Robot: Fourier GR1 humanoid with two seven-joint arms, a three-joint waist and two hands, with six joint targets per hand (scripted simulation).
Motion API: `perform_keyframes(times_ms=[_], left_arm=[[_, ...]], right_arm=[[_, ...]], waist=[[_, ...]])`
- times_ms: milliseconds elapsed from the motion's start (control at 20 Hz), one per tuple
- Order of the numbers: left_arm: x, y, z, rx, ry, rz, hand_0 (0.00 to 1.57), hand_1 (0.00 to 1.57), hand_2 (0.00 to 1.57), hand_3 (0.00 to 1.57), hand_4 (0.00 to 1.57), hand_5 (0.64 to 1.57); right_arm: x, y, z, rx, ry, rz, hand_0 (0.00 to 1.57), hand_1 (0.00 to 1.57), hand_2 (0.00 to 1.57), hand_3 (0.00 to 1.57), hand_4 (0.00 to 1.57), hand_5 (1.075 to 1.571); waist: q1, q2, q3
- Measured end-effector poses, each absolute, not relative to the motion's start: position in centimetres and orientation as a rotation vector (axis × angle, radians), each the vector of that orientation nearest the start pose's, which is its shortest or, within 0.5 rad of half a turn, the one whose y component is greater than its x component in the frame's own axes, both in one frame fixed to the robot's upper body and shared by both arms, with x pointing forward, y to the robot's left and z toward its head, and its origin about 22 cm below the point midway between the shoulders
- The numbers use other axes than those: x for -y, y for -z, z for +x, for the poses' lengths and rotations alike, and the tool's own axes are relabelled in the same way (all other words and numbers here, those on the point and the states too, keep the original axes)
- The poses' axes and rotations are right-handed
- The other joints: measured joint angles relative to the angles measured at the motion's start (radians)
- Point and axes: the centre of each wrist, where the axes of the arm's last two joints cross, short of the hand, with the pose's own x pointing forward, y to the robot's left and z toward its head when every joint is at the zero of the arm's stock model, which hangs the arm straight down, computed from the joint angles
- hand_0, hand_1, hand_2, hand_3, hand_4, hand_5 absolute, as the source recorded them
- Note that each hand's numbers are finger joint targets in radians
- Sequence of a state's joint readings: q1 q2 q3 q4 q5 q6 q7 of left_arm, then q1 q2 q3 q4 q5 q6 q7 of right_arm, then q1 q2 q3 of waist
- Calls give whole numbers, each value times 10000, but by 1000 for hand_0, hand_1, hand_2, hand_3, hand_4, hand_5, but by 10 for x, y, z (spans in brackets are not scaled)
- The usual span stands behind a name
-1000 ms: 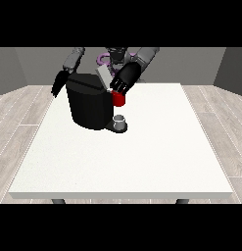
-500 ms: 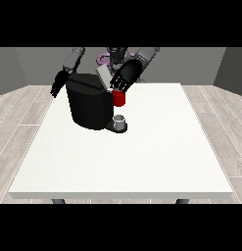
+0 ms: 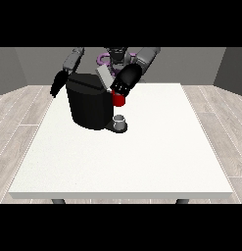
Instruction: Insert the coffee pod into the coffee machine and close the lid
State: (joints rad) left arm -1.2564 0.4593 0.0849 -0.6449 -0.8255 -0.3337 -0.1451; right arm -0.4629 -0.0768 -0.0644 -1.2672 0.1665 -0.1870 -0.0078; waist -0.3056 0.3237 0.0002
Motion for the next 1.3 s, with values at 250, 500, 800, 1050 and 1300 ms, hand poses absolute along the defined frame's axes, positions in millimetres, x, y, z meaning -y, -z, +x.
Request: perform_keyframes(times_ms=[250, 500, 800, 1050, 1300], left_arm=[[-247, -273, 461, 16095, 11976, 8105, 1115, 1115, 1136, 1016, 0, 1571], [-255, -281, 461, 16378, 11660, 8080, 1150, 1150, 1145, 953, 0, 1571], [-256, -288, 460, 16949, 11368, 8351, 1212, 1212, 1186, 971, 0, 1571], [-262, -295, 459, 17150, 11504, 8442, 1222, 1222, 1174, 886, 0, 1571], [-258, -304, 457, 17417, 11926, 8981, 925, 925, 982, 695, 0, 1571]], right_arm=[[214, -64, 351, 17292, -1136, -2582, 0, 0, 0, 0, 0, 1571], [205, -68, 351, 17378, -1144, -2668, 0, 0, 0, 0, 42, 1571], [204, -61, 348, 17474, -1237, -2574, 0, 0, 0, 0, 99, 1571], [201, -67, 350, 17572, -1376, -2686, 0, 0, 0, 0, 218, 1571], [207, -72, 356, 17626, -1339, -2847, 0, 0, 0, 0, 161, 1571]], waist=[[-23, 134, 12], [-98, 302, 8], [-219, 420, 3], [-294, 561, 2], [-204, 706, 7]])
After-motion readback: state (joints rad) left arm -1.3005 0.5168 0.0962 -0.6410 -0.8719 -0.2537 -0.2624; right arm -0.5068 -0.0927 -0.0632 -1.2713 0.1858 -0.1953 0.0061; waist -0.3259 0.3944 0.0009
